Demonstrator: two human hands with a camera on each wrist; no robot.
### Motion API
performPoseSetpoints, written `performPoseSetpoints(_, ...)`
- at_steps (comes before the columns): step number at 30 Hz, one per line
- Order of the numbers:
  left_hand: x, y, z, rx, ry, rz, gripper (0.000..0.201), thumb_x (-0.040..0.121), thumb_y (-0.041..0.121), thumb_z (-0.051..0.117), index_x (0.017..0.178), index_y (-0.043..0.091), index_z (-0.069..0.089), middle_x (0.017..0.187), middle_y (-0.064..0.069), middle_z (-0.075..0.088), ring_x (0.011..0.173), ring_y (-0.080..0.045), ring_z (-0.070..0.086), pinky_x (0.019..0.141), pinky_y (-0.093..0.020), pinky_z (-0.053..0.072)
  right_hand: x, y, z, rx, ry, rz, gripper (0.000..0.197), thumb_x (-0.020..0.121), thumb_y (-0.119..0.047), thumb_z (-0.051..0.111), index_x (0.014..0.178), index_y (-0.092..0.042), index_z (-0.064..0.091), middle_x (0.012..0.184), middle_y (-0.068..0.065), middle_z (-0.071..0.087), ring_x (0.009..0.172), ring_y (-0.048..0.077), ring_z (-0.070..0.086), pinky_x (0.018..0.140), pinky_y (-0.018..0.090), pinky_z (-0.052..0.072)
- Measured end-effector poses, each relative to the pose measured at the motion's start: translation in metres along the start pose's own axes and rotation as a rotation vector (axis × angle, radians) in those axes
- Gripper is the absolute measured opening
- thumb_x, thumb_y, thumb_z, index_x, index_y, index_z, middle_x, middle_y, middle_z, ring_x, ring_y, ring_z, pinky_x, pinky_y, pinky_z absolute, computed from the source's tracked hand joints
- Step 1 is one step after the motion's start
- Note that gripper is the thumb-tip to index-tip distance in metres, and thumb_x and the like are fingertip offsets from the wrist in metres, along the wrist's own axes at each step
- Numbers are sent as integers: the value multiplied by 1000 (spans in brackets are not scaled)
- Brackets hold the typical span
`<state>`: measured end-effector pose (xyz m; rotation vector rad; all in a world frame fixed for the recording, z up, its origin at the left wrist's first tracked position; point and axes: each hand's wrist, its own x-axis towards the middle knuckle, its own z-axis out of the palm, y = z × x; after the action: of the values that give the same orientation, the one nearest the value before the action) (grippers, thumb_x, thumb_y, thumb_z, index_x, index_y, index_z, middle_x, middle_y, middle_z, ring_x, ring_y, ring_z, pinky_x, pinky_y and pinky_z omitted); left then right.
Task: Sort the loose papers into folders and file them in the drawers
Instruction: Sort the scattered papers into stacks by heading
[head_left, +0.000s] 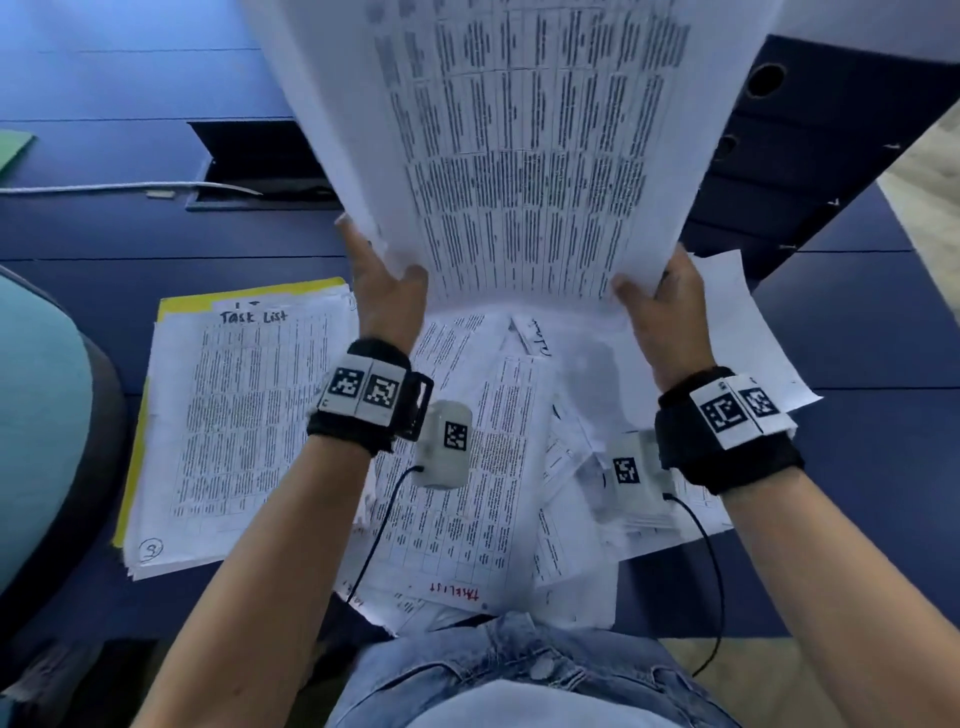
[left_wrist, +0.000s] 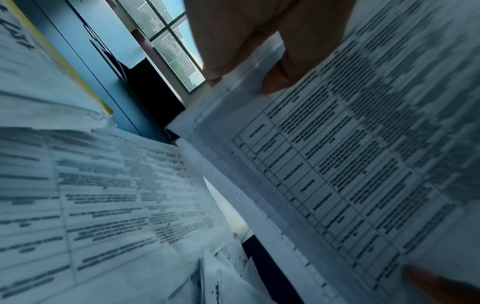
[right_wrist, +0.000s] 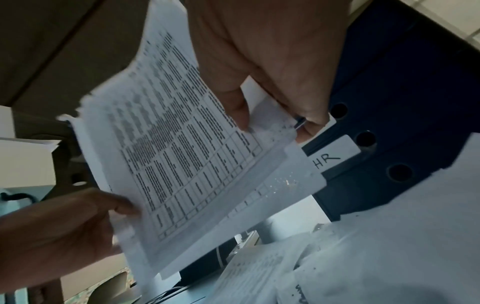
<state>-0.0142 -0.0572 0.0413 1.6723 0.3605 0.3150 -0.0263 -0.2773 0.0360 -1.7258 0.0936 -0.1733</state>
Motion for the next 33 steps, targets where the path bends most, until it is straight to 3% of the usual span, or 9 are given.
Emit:
performPoseSetpoints(3, 1, 3, -7, -109, -11, -16, 87, 81, -8, 56, 147, 12, 5, 142, -4, 37, 127, -17, 41, 108, -24, 31, -6, -6, 7, 3, 11, -22, 46, 83, 6, 59, 125, -6, 43, 109, -2, 59, 101, 7, 58, 91, 25, 50)
performPoseSetpoints(6, -7, 1, -15, -216, -27, -28, 80, 76, -4, 69, 139, 12, 22, 118, 8, 52, 107, -6, 54, 89, -8, 43, -19, -3, 16, 71, 27, 28, 49, 78, -5, 71, 120, -3, 48, 109, 1, 63, 100, 9, 62, 90, 26, 51)
performPoseSetpoints(9, -10, -8, -23, -231, -45, -39, 77, 64, 13, 81, 126, 10, 36, 114, 0, 60, 103, -8, 60, 82, -13, 51, -29, -1, 24, 156, 46, 78, 45, 74, -9, 76, 113, 0, 55, 109, 8, 65, 99, 15, 64, 84, 25, 52)
performPoseSetpoints(13, -12, -13, -37, -69, -106, -57, 44, 78, 7, 72, 117, -2, 55, 97, 2, 65, 82, 1, 64, 72, -14, 51, -32, -12, 43, 167, 33, 65, 34, 80, -5, 70, 110, -9, 54, 99, 2, 65, 90, 12, 64, 83, 26, 53)
performPoseSetpoints(17, 4, 3, -69, -28, -43, 78, 32, 78, 17, 65, 106, 4, 58, 90, 5, 62, 80, -8, 60, 72, -17, 50, -25, -32, 72, 169, 21, -34, 15, 87, -12, 63, 98, -11, 53, 92, 5, 63, 81, 9, 61, 78, 32, 53)
performPoseSetpoints(20, 26, 19, -109, -70, 32, 125, 27, 71, 20, 62, 97, 15, 54, 88, 9, 61, 79, -6, 59, 75, -21, 51, -19, -38, 103, 114, -70, -48, 12, 89, -17, 58, 89, -17, 46, 89, 8, 60, 80, 17, 58, 73, 36, 50)
performPoseSetpoints(24, 47, 10, -168, 5, 78, 71, 22, 75, 11, 65, 92, 22, 56, 96, -3, 64, 86, -14, 62, 81, -29, 52, -22, -30, 158, -126, -345, 158, 22, 92, -3, 52, 110, -11, 42, 115, 15, 60, 103, 27, 60, 87, 35, 51)
performPoseSetpoints(29, 55, -32, -225, 249, 118, -143, 32, 88, 0, 55, 120, 0, 52, 104, -7, 57, 94, -16, 55, 79, -23, 48, -51, -23, 208, -438, -628, 277, 34, 89, -1, 55, 122, -3, 48, 116, 15, 60, 104, 29, 60, 85, 36, 52)
performPoseSetpoints(33, 56, -76, -252, 456, 109, -291, 27, 88, 2, 54, 115, -2, 55, 109, -16, 62, 100, -28, 59, 88, -33, 47, -69, -7, 232, -576, -753, 366, 32, 86, -6, 62, 117, -5, 51, 109, 12, 58, 85, 22, 56, 52, 19, 46)
